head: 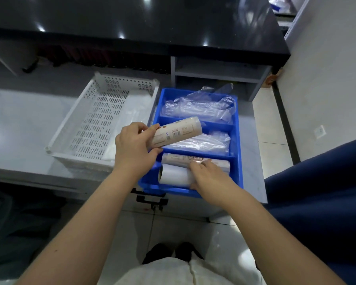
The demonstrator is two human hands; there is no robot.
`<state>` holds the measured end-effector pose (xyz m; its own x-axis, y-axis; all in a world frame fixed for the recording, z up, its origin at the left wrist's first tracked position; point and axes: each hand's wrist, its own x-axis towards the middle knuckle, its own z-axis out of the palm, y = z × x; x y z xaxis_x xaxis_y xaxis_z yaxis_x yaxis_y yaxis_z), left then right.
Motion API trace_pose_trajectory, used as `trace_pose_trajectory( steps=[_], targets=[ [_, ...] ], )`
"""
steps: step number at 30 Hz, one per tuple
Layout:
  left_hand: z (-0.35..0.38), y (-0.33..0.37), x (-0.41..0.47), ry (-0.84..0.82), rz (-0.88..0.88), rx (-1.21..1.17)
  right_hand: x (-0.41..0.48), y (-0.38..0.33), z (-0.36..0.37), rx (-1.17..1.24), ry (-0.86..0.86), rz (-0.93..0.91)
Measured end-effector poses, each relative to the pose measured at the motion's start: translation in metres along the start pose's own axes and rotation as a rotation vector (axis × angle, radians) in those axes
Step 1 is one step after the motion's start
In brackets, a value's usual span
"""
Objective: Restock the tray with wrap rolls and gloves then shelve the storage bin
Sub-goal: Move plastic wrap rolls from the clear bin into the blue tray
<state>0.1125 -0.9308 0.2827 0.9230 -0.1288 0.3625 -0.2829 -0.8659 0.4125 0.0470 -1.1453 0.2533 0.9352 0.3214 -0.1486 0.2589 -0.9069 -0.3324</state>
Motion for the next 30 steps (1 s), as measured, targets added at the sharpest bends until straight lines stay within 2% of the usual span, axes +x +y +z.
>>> trace_pose_trajectory(
  steps=[5,10,14,17,23,26,30],
  targets=[
    [-0.011,-0.004,0.001,-0.017,-0.003,0.000,-0.010,-0.016,-0.004,0.098,0.121,0.020],
    [-0.020,-0.010,-0.001,-0.050,-0.003,0.008,-0.018,-0.025,-0.032,-0.096,0.306,-0.080],
    [-0.017,-0.002,-0.006,-0.108,0.035,-0.002,-0.036,-0.011,-0.058,-0.051,0.480,0.014],
    [-0.006,0.017,-0.016,-0.224,0.109,0.012,-0.050,0.008,-0.078,-0.003,0.561,0.120],
    [0.030,0.052,-0.041,-0.507,0.222,0.038,-0.057,0.022,-0.080,-0.033,0.555,0.234],
    [0.037,0.049,-0.049,-0.528,0.222,0.002,-0.054,0.021,-0.070,-0.030,0.523,0.259],
    [0.034,0.039,-0.057,-0.471,0.227,-0.041,-0.046,0.020,-0.059,-0.017,0.474,0.268]
  ],
)
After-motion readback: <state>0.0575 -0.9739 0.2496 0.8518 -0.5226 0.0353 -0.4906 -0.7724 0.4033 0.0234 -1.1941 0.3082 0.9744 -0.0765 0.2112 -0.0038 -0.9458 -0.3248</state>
